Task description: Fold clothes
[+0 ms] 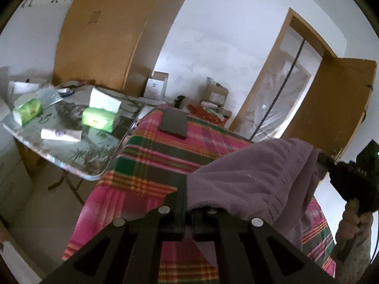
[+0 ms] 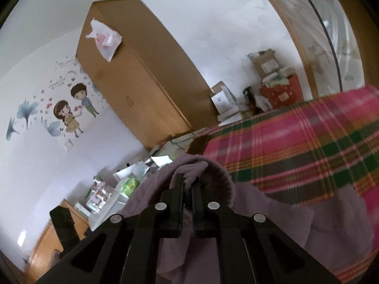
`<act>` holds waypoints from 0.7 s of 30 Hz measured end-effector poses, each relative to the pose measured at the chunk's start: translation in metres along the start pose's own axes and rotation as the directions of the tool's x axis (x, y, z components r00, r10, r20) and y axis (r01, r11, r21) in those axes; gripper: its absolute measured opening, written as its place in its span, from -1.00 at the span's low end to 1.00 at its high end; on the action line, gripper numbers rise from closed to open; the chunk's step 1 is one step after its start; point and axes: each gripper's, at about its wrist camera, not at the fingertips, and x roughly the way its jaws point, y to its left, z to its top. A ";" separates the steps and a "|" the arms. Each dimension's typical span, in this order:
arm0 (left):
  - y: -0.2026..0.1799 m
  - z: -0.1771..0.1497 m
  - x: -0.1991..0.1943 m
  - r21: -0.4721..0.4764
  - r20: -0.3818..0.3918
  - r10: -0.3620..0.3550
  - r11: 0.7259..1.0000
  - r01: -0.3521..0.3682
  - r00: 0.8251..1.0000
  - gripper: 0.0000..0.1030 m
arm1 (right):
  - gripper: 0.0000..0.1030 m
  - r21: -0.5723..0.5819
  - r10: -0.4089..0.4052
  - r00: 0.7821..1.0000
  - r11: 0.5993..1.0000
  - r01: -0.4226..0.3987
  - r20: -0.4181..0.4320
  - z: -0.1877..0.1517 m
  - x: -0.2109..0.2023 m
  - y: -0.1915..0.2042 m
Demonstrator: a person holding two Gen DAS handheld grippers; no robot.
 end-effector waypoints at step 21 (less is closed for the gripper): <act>0.026 -0.043 -0.033 -0.128 -0.084 0.111 0.984 -0.121 0.990 -0.94 | -0.89 -0.098 0.078 0.974 0.990 -0.101 -0.212 -0.012 0.122 0.048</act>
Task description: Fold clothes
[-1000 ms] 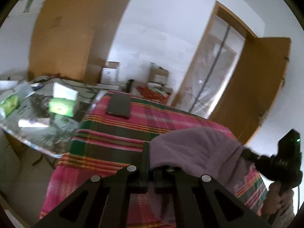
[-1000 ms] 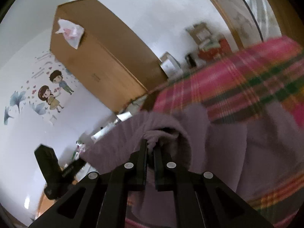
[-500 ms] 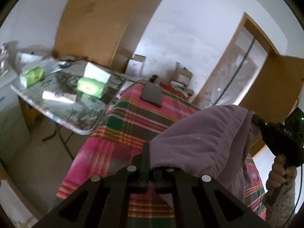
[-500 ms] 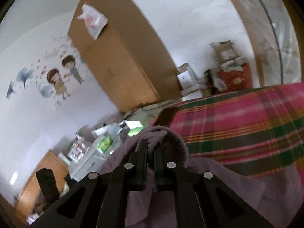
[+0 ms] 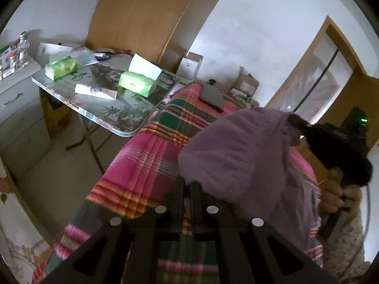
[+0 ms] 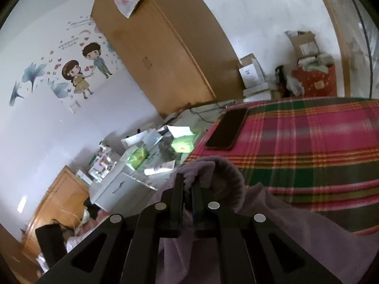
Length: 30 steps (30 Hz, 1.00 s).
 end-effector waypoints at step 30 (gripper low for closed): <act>-0.150 -0.037 0.089 0.528 -0.211 0.125 0.849 0.005 0.970 -0.51 | -0.34 0.035 -0.007 0.994 0.999 0.011 -0.109 -0.031 -0.043 -0.020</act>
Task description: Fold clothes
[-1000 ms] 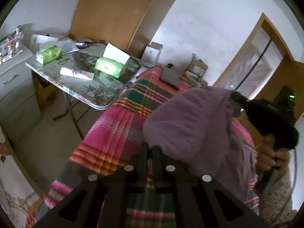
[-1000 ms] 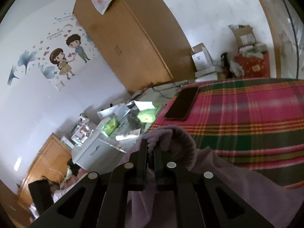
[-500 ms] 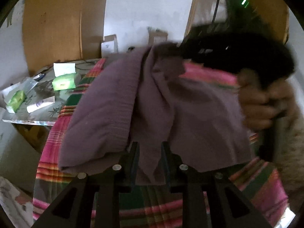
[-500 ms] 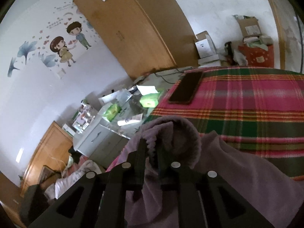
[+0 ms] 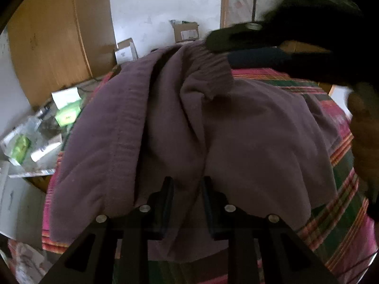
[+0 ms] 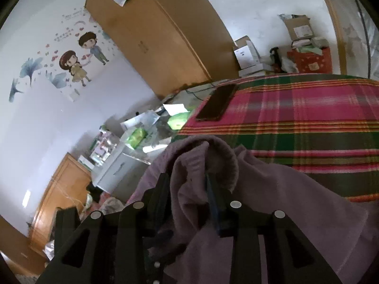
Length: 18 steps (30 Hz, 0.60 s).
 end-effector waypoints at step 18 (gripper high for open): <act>0.006 0.029 0.029 -0.049 -0.094 0.034 0.998 -0.039 0.995 -0.50 | -0.34 -0.039 -0.102 0.994 0.994 0.103 0.039 -0.075 -0.076 -0.018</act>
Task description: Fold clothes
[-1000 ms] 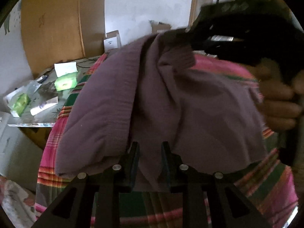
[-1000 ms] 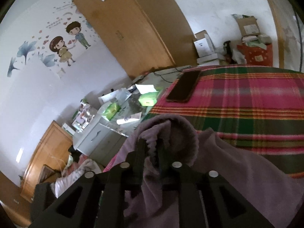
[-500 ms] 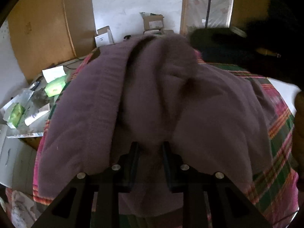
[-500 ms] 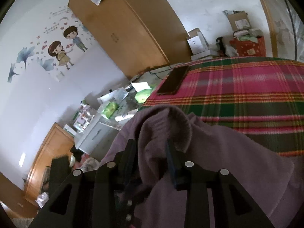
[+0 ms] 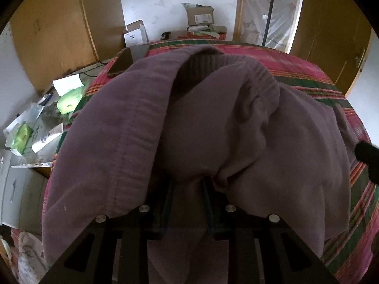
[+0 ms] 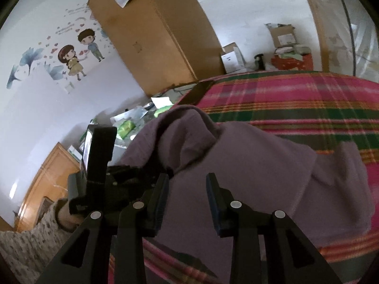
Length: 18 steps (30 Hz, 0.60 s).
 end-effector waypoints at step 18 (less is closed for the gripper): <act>0.026 -0.044 -0.025 -0.014 -0.028 -0.014 1.000 0.014 0.999 -0.41 | -0.32 0.009 -0.021 0.998 1.000 0.022 -0.055 -0.062 -0.009 -0.011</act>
